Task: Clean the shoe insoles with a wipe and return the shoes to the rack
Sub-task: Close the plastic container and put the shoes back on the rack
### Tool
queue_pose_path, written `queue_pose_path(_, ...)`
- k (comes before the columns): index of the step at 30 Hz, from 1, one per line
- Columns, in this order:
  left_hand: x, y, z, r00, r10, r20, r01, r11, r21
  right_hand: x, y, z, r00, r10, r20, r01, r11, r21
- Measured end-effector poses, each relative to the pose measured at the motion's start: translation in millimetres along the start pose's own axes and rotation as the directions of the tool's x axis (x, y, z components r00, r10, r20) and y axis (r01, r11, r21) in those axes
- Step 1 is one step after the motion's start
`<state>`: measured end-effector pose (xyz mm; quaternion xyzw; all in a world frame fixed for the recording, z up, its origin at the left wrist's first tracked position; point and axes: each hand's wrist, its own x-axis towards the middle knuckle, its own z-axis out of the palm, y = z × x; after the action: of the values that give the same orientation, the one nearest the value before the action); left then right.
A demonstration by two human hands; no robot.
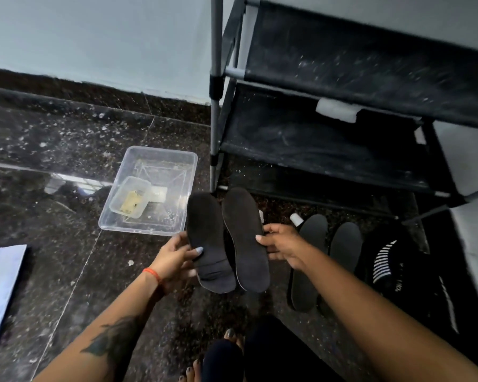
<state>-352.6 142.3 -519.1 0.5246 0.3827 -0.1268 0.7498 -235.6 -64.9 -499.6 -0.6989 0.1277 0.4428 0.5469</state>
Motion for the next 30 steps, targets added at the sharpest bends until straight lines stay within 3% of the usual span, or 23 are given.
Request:
queue_pose_path(9,-84.4,72.6,22.1,0.981,0.124,0.150,-0.121,0.992,-0.030,-107.3,-48.2,-14.3,0.983,-0.180,0.032,0.176,0.979,0.107)
queue_pose_path(18,-151.8,160.0,75.8,0.899,0.326,0.292,-0.342,0.940,0.005,-191.7,-115.1,-58.0,0.921,-0.388,0.011,0.386,0.918,0.091)
queue_pose_path(23,-148.1,212.2,115.6,0.847,0.402,0.347,-0.438,0.899,0.028,-201.1,-160.1,-95.8,0.872,-0.489,-0.014,0.487,0.867,0.105)
queue_pose_path(30,-80.7,273.3,160.7,0.863,0.406,0.300,-0.449,0.889,0.089,-153.4,-223.1,-140.2,0.838,-0.518,-0.173,0.534,0.843,0.062)
